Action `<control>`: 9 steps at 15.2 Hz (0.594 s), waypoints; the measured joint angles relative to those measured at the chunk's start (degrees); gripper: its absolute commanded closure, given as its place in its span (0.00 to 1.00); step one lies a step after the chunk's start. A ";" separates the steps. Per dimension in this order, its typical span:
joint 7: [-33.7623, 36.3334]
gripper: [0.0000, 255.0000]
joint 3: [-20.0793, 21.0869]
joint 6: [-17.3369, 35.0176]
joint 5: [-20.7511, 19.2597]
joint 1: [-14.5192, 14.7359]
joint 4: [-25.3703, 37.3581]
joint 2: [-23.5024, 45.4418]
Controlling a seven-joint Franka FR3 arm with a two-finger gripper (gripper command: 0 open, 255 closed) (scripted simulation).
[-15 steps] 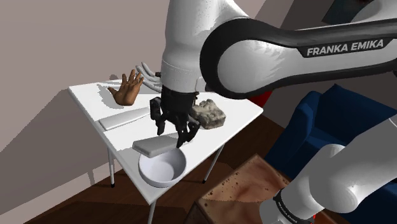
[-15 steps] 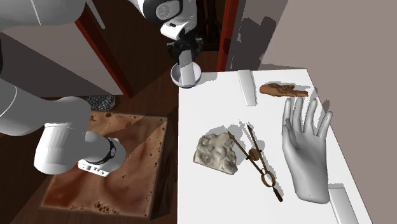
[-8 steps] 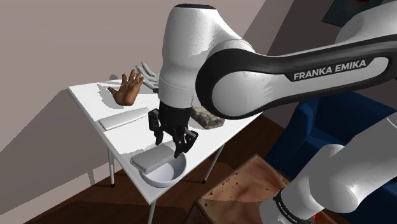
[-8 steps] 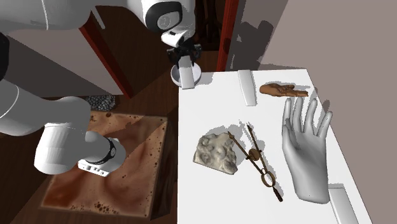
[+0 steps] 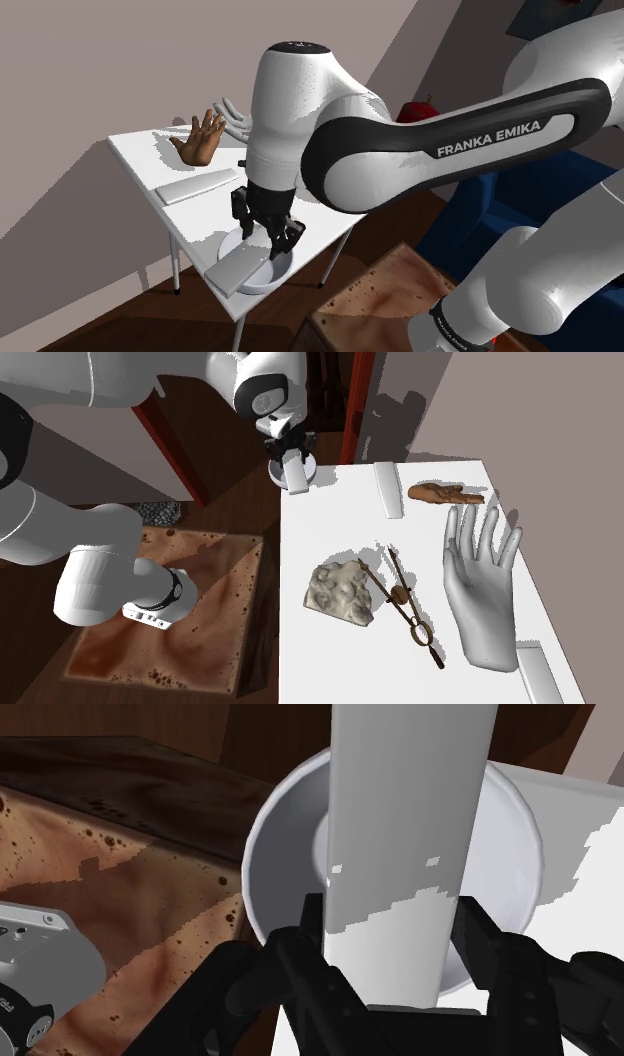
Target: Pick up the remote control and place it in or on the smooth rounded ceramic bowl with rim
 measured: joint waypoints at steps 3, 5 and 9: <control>0.07 1.00 0.05 0.15 -0.10 0.00 -0.06 0.15; 0.08 1.00 0.05 0.19 -0.09 0.00 -0.09 0.14; 0.09 0.00 0.07 0.31 -0.14 -0.01 -0.26 0.34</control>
